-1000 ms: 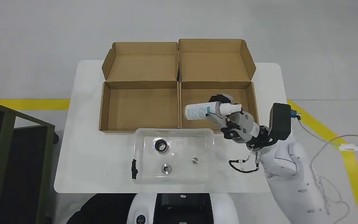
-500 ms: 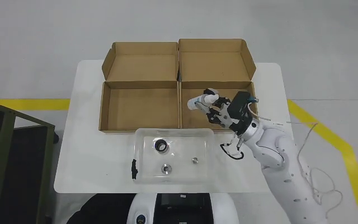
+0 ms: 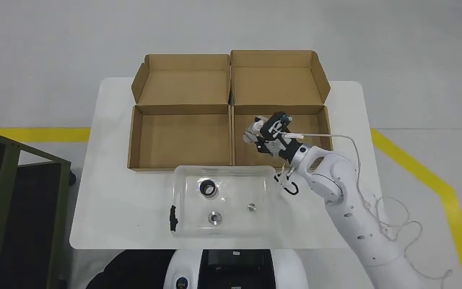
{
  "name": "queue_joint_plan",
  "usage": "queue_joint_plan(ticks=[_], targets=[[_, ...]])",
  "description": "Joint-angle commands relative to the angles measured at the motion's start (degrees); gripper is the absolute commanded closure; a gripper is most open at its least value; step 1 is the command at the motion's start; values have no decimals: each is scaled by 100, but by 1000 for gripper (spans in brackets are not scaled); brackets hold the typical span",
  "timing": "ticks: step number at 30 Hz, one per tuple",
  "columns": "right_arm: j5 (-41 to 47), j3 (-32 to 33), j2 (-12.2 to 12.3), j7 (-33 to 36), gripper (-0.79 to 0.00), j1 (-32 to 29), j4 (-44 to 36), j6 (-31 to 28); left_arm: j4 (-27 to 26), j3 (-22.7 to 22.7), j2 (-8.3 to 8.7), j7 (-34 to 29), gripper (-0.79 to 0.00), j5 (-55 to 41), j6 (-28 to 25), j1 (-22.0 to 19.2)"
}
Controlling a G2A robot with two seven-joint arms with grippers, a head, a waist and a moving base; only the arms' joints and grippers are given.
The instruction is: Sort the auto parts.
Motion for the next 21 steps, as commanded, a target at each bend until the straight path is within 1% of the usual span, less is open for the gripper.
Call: queue_joint_plan(ticks=[1,9,10,11,12,18,19,20,21], targets=[[-44,-88,-22,82,0,119,159,50,0,0,0,0,-785,0,0,0],[-101,-358,-107,242,0,451,668,236,0,0,0,0,-785,0,0,0],[-81,-371,-117,235,-37,463,717,285,0,0,0,0,-785,0,0,0],[-74,-386,-124,225,-95,474,753,305,0,0,0,0,-785,0,0,0],[-61,-396,-130,219,-99,483,793,316,0,0,0,0,-785,0,0,0],[-91,-458,-158,225,-262,551,991,347,0,0,0,0,-785,0,0,0],[-97,-461,-161,220,-268,554,1013,351,0,0,0,0,-785,0,0,0],[-101,-462,-163,213,-323,555,1026,349,0,0,0,0,-785,0,0,0],[-114,-463,-164,200,-345,554,1032,337,0,0,0,0,-785,0,0,0]])
